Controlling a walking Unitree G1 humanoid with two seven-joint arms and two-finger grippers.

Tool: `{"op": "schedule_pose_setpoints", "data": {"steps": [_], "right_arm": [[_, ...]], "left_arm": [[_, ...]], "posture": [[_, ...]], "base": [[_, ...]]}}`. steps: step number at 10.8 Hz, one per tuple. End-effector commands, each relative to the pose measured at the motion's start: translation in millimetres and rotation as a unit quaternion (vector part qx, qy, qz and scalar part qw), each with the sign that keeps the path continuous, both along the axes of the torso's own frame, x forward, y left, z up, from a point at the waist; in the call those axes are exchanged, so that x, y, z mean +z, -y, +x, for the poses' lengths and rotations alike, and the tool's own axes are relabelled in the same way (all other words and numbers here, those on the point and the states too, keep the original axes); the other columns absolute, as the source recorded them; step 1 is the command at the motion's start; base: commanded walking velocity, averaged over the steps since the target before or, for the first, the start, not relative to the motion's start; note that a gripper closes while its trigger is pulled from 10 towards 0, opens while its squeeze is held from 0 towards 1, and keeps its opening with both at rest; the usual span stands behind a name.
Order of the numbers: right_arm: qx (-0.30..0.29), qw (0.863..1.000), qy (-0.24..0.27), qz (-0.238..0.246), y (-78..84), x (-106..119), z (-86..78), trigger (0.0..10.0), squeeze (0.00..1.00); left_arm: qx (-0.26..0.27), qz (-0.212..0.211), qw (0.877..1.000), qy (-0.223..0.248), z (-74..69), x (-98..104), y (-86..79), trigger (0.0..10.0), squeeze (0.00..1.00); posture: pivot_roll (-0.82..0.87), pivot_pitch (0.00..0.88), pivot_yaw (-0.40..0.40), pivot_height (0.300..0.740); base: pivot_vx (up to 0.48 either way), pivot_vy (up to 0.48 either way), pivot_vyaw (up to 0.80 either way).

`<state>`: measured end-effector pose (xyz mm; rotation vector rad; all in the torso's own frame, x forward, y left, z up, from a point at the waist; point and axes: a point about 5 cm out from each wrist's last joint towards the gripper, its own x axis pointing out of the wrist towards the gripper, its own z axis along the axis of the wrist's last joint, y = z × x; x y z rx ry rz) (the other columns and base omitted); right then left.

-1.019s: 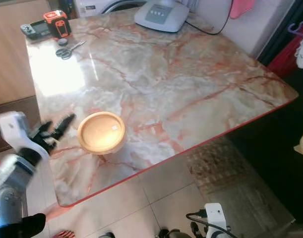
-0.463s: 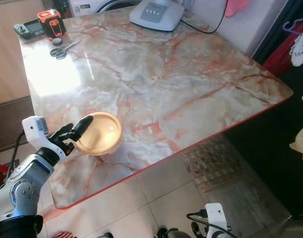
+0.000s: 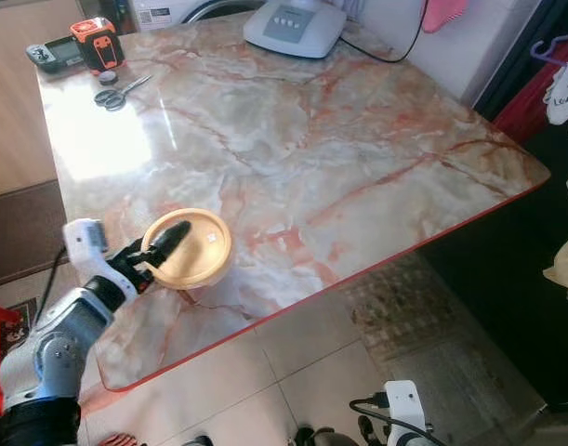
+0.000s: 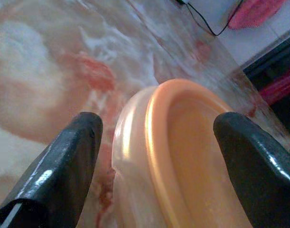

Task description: Restocking fridge

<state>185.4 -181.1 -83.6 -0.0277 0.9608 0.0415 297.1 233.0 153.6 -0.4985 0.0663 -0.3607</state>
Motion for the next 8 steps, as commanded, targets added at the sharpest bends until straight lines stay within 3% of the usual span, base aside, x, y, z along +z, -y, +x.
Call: {"op": "schedule_pose_setpoints", "data": {"steps": [1, 7, 8], "right_arm": [[0.002, 1.000, -0.016, -0.005, 1.4, -4.5, -9.6, 10.0, 0.00], [0.003, 1.000, -0.016, -0.006, 1.7, -4.7, -10.2, 10.0, 0.00], [0.003, 1.000, -0.017, -0.006, 1.8, -4.7, -10.0, 10.0, 0.00]], "left_arm": [[-0.004, 0.008, 1.000, -0.001, 2.0, -1.9, 2.5, 10.0, 0.00], [-0.055, -0.002, 0.998, -0.023, 2.8, -12.8, 19.1, 10.0, 0.00], [-0.062, 0.002, 0.998, -0.027, 2.0, -14.5, 21.3, 3.6, 0.00]], "posture": [[-0.09, 0.190, -0.079, 0.740], [-0.10, 0.192, -0.082, 0.740], [-0.10, 0.195, -0.082, 0.740]], "base": [[0.000, 0.000, 0.00], [0.000, 0.000, 0.00], [0.000, 0.000, 0.00]]}}
